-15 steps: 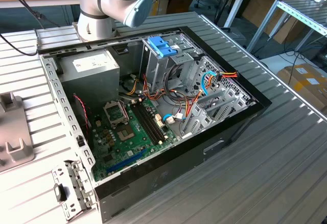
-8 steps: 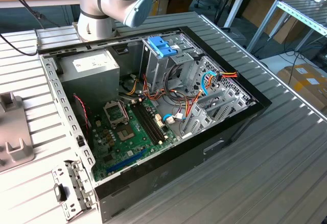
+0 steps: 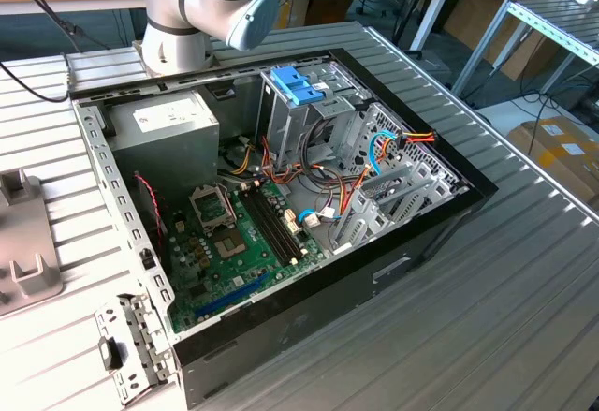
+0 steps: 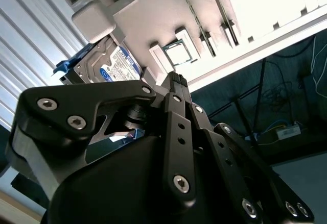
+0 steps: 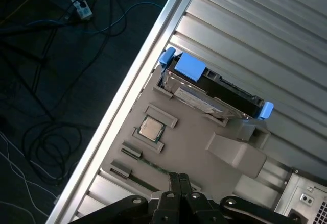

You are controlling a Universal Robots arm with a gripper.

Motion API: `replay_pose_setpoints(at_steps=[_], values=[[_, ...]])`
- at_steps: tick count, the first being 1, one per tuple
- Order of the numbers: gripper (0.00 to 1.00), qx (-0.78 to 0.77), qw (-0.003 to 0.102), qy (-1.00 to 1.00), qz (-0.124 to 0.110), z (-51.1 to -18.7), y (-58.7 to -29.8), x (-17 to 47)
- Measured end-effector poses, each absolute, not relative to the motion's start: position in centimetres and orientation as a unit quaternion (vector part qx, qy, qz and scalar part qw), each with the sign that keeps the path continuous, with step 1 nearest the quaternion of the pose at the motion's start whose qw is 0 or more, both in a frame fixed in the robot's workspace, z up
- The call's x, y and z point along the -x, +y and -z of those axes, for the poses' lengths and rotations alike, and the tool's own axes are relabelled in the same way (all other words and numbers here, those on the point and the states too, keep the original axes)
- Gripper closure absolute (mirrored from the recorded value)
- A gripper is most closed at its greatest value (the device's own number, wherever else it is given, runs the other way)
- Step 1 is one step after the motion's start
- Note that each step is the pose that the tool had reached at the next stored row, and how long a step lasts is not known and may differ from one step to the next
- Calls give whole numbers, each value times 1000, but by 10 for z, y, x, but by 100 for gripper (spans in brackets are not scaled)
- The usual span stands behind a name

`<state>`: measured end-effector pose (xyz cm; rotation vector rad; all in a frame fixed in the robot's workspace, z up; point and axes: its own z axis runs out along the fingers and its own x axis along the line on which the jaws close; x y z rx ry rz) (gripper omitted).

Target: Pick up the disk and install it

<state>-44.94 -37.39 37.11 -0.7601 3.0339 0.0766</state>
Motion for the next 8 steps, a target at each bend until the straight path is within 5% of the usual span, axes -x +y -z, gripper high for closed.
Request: replay_pose_setpoints(at_steps=[8], values=[[89,255,6,967,-25,-371,-374,449]])
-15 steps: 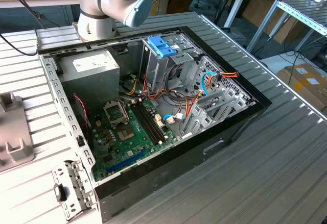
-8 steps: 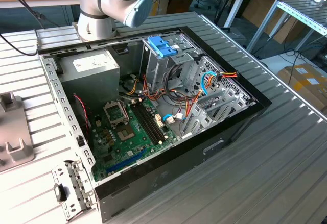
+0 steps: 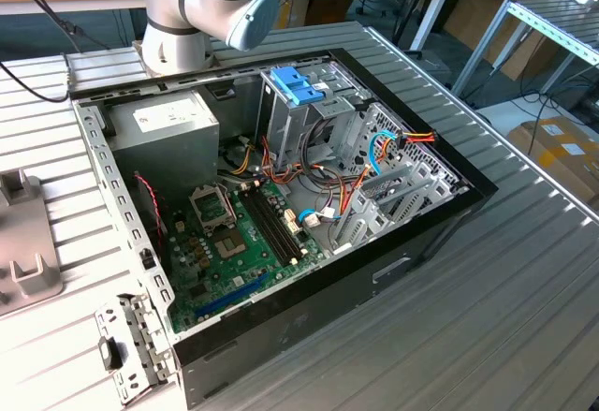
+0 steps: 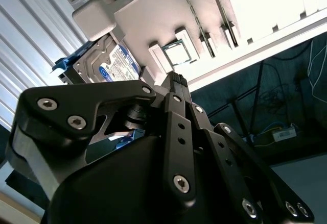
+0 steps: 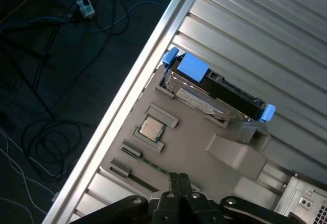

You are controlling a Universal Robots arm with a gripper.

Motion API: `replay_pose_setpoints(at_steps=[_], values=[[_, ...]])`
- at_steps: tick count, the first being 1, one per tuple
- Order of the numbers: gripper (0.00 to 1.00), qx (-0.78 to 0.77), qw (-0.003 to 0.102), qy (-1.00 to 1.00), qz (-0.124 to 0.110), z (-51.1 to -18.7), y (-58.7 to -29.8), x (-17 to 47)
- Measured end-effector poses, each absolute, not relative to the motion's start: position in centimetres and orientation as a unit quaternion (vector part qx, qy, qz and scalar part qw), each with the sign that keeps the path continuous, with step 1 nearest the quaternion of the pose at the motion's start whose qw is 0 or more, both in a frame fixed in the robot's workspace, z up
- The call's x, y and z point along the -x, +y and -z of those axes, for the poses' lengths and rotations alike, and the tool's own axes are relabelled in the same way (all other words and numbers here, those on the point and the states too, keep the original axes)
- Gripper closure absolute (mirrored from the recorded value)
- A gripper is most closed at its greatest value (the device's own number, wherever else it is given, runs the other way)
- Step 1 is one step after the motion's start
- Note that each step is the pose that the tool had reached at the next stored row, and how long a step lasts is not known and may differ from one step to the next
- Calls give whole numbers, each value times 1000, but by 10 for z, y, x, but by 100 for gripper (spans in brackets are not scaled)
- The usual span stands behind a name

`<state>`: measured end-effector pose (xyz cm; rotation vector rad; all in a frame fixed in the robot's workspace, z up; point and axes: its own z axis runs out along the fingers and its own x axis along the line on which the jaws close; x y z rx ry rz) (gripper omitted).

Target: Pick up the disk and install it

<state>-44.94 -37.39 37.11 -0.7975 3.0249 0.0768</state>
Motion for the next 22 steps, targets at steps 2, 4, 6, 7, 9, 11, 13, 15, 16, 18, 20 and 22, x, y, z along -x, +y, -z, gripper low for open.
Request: replay_pose_setpoints(at_steps=[2,4,6,7,9,11,13,15,16,18,20,22], values=[[89,257,6,966,-25,-371,-374,449],[89,260,6,965,-25,-371,-374,449],[89,264,6,964,-25,-371,-374,449],[89,266,6,964,-25,-371,-374,449],[89,268,6,963,-25,-371,-374,449],[89,272,6,962,-25,-371,-374,449],[89,274,6,961,-25,-371,-374,449],[89,277,6,961,-25,-371,-374,449],[89,278,6,960,-25,-371,-374,449],[89,282,5,959,-25,-371,-374,449],[89,285,5,958,-25,-371,-374,449],[89,287,5,958,-25,-371,-374,449]])
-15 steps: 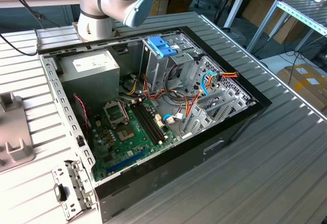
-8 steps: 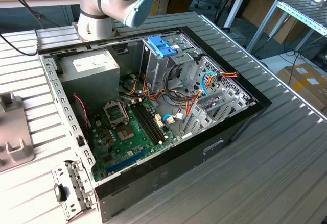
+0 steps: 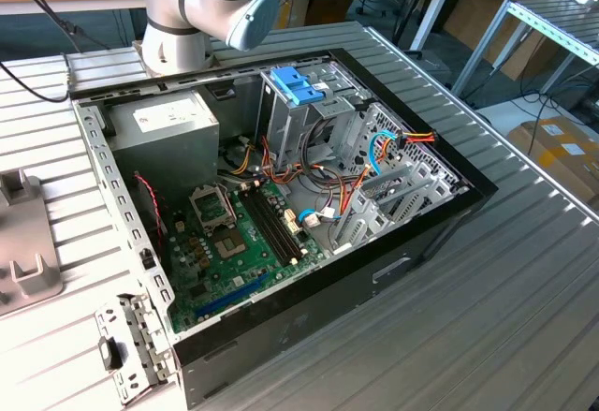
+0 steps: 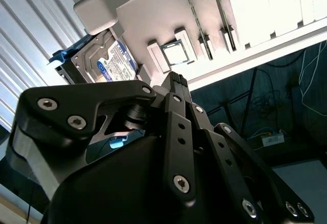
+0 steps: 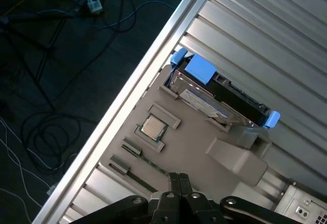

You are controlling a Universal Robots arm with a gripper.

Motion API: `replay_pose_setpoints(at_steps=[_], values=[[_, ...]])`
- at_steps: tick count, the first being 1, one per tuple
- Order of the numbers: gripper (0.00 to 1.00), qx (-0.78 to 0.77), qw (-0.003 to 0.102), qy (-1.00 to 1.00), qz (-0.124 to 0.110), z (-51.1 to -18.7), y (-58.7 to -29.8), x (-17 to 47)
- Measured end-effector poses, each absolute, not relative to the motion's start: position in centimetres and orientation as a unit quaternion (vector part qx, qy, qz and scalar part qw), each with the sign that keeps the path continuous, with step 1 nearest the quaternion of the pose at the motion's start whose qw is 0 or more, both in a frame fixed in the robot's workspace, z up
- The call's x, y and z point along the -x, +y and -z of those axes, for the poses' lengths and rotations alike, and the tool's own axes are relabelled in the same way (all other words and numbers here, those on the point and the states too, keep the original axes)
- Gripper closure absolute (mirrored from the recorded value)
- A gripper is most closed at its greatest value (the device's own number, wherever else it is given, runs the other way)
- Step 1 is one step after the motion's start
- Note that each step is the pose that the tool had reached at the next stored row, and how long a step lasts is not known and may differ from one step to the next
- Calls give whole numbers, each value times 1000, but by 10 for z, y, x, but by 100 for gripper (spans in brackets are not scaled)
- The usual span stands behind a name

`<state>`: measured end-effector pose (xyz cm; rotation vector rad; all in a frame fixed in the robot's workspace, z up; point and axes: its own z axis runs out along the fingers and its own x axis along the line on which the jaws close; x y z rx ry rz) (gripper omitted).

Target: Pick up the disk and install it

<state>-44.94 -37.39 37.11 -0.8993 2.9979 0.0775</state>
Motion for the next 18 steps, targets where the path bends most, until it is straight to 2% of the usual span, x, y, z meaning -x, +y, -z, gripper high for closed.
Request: replay_pose_setpoints(at_steps=[18], values=[[89,316,5,949,-25,-371,-374,449]])
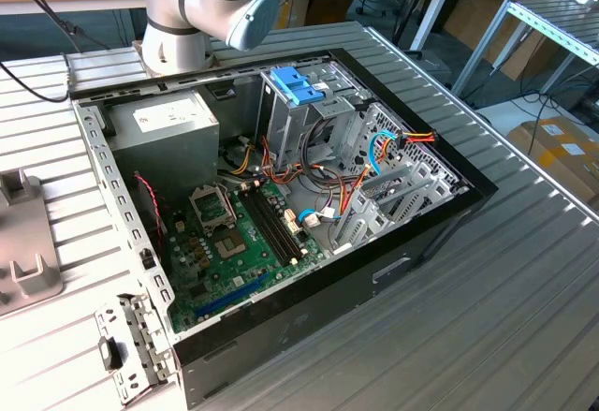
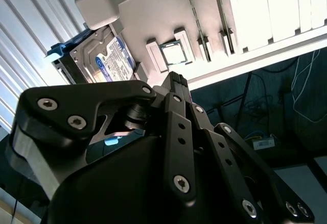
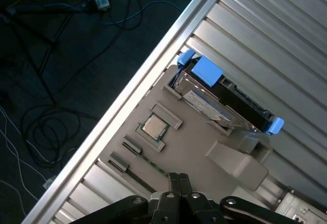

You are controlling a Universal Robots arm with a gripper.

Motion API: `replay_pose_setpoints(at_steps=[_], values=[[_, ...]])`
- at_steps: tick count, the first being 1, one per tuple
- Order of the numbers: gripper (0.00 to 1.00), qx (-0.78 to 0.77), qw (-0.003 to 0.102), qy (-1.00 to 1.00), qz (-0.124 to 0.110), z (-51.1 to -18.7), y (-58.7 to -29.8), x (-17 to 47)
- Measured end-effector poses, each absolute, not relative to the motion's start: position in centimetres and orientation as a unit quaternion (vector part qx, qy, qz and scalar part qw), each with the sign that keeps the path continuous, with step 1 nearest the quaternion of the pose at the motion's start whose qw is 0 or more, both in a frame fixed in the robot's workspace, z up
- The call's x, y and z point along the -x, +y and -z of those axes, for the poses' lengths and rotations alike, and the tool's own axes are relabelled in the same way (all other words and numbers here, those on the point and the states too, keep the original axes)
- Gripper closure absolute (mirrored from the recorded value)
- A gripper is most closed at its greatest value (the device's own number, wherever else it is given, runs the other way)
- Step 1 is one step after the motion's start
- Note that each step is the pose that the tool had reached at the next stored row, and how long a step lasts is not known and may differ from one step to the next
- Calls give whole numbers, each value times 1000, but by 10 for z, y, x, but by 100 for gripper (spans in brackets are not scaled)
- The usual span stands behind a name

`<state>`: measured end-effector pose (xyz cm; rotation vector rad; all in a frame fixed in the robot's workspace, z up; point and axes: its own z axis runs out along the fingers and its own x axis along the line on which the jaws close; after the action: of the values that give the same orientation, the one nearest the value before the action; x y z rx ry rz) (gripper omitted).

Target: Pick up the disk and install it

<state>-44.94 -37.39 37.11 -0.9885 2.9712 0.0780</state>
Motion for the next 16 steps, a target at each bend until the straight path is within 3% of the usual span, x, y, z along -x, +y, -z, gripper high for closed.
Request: replay_pose_setpoints(at_steps=[16], values=[[89,338,4,941,-25,-371,-374,449]])
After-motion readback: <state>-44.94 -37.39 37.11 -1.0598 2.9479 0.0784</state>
